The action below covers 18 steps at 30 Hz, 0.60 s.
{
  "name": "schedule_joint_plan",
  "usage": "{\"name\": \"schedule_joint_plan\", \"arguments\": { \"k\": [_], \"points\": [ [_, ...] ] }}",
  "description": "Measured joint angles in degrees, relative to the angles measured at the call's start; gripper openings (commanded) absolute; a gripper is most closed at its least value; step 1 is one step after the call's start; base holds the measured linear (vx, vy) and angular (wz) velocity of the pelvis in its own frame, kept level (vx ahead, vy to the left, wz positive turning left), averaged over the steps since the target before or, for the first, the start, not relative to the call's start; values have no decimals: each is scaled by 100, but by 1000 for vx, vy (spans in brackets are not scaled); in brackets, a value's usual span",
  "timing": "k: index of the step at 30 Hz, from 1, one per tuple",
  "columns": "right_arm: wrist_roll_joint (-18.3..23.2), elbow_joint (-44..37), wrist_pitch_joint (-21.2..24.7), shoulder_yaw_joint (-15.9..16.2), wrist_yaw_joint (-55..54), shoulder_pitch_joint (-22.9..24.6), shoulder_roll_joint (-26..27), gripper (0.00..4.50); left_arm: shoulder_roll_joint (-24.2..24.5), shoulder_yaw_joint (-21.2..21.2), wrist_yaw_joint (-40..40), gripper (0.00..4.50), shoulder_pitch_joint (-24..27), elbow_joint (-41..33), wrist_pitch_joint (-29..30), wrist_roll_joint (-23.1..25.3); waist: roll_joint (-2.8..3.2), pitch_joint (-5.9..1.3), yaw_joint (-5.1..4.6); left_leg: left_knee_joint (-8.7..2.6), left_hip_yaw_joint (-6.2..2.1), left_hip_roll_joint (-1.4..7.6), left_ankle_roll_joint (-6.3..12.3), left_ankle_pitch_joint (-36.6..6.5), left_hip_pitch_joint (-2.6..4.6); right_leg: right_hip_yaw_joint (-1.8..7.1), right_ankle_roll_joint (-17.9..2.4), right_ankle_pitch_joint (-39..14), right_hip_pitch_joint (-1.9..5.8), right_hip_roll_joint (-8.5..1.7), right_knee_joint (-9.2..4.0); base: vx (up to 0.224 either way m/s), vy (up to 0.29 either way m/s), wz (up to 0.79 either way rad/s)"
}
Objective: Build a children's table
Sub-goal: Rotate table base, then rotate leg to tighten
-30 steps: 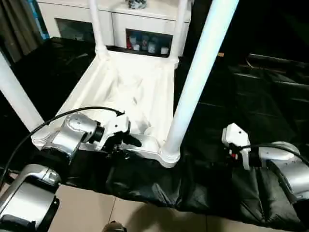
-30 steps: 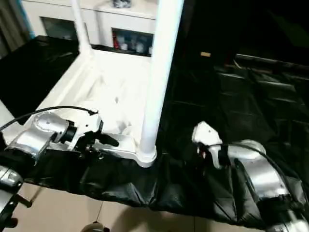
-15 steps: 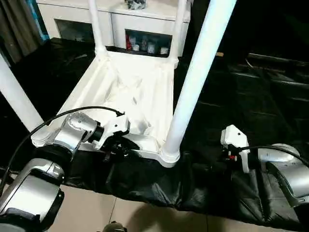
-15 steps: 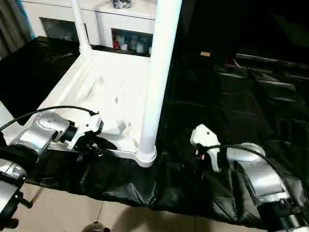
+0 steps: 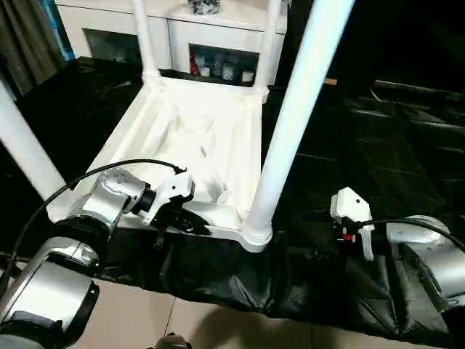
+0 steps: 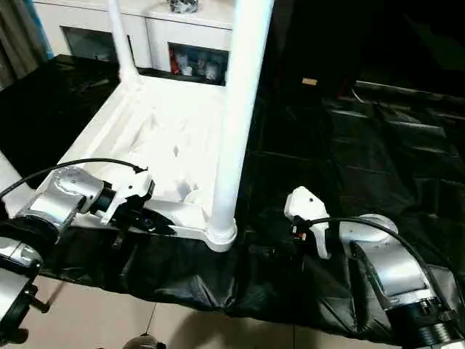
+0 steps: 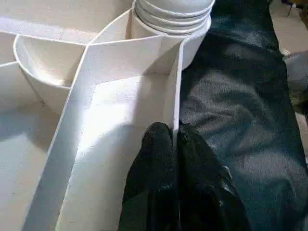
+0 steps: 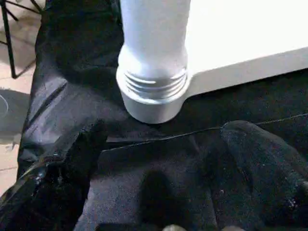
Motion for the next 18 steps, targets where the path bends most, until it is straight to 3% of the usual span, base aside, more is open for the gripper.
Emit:
{"name": "schedule_joint_plan", "arguments": {
  "k": [10,16,17,18],
  "points": [
    [-288,683,-305,98,-1126,-440,1006,450,-453,314,1544,3,889,-1608,762,-3,12,-32,-59,3,5,-5,-1,0,18,-2,27,-16,12,-11,4,0,0,0],
    [-523,1094,-402,182,-1481,-715,1255,450,-481,304,1794,3,1228,-2332,1175,109,-10,-46,-62,-3,6,-7,8,-6,13,-2,14,-9,10,-11,-1,0,0,0],
    [-536,1212,-402,182,-1534,-775,1302,421,-458,281,1809,0,1258,-2415,1250,127,-16,-49,-69,-2,6,-7,9,-7,14,-2,15,-10,10,-11,-1,0,0,0],
    [-547,1318,-413,181,-1582,-836,1320,421,-429,268,1833,0,1280,-2486,1319,127,-22,-49,-84,-3,7,-7,9,-7,14,-1,14,-10,9,-11,-1,0,0,0]
  ]
}}
